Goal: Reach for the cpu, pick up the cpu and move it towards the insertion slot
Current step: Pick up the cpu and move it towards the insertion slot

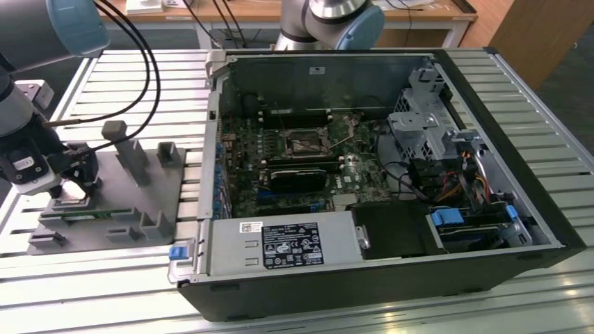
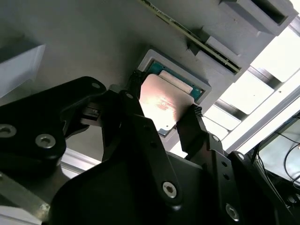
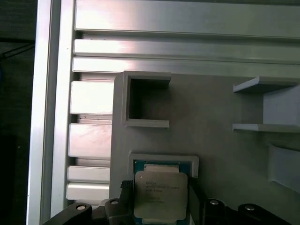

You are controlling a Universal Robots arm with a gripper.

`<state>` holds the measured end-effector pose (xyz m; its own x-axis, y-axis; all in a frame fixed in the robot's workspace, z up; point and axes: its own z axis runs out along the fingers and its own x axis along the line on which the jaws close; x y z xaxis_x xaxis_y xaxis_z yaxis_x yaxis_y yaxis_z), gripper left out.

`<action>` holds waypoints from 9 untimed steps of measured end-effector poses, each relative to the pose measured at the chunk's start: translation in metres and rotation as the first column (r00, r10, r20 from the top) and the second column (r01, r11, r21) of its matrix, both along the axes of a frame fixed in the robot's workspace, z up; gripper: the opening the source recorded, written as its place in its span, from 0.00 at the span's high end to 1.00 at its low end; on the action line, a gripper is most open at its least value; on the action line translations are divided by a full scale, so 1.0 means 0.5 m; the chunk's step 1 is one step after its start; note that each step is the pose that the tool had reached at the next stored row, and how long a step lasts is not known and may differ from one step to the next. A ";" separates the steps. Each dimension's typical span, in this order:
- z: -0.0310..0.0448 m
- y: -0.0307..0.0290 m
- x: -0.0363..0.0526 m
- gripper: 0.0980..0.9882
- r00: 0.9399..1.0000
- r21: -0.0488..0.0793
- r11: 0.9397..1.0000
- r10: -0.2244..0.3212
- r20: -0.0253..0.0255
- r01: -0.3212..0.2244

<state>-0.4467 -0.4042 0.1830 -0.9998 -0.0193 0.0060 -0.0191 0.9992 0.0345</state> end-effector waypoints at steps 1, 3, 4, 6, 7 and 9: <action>0.000 0.000 0.000 0.47 1.000 0.000 1.000 0.000 0.000 0.000; 0.000 0.000 0.000 0.47 1.000 0.000 1.000 0.000 0.000 0.000; 0.000 0.000 0.000 0.47 1.000 0.000 1.000 0.000 0.000 0.000; 0.000 0.000 0.000 0.50 1.000 0.000 1.000 0.000 0.000 0.000; 0.000 0.000 0.000 0.50 1.000 0.000 1.000 0.000 0.000 0.000; 0.000 0.000 0.000 0.50 1.000 0.000 1.000 0.000 0.000 0.000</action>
